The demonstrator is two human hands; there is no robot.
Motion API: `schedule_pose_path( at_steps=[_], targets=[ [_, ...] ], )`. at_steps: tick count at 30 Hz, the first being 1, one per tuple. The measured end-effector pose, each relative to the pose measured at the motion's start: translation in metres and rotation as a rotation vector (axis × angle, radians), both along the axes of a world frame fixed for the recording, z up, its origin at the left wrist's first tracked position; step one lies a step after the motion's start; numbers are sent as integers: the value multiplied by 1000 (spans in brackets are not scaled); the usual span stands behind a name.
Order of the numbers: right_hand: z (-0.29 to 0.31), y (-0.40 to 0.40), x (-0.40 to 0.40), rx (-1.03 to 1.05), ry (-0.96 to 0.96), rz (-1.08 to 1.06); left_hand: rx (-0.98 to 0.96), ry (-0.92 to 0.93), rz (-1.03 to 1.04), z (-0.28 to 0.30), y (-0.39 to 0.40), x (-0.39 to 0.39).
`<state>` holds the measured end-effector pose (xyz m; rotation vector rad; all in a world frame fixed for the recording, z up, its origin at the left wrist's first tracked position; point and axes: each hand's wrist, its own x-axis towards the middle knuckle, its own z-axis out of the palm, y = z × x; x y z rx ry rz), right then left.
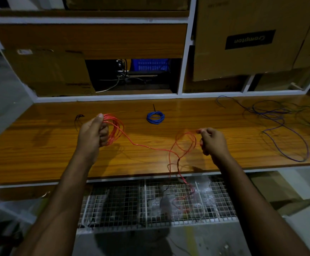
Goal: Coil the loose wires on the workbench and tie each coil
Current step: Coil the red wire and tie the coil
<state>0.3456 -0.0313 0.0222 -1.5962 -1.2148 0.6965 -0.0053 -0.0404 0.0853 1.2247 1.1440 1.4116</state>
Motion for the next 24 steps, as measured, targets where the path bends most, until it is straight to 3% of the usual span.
schedule_pose_path(
  at_steps=[3, 5, 9, 13, 18, 24],
  targets=[
    [-5, 4, 5, -156, 284, -96, 52, -100, -9, 0, 3, -8],
    [-10, 4, 7, -269, 376, -105, 77, -181, 4, 3, 4, -10],
    [-18, 1, 9, -371, 35, -62, 115, -316, 33, 11, 7, -13],
    [-16, 0, 14, -483, 149, 187, 133, -371, 63, 15, 10, -15],
    [-12, -8, 0, -391, -257, 421, 143, -346, 75, 18, 9, -9],
    [8, -24, -60, -104, -112, 533, 93, -235, -34, 23, 3, 15]
  ],
)
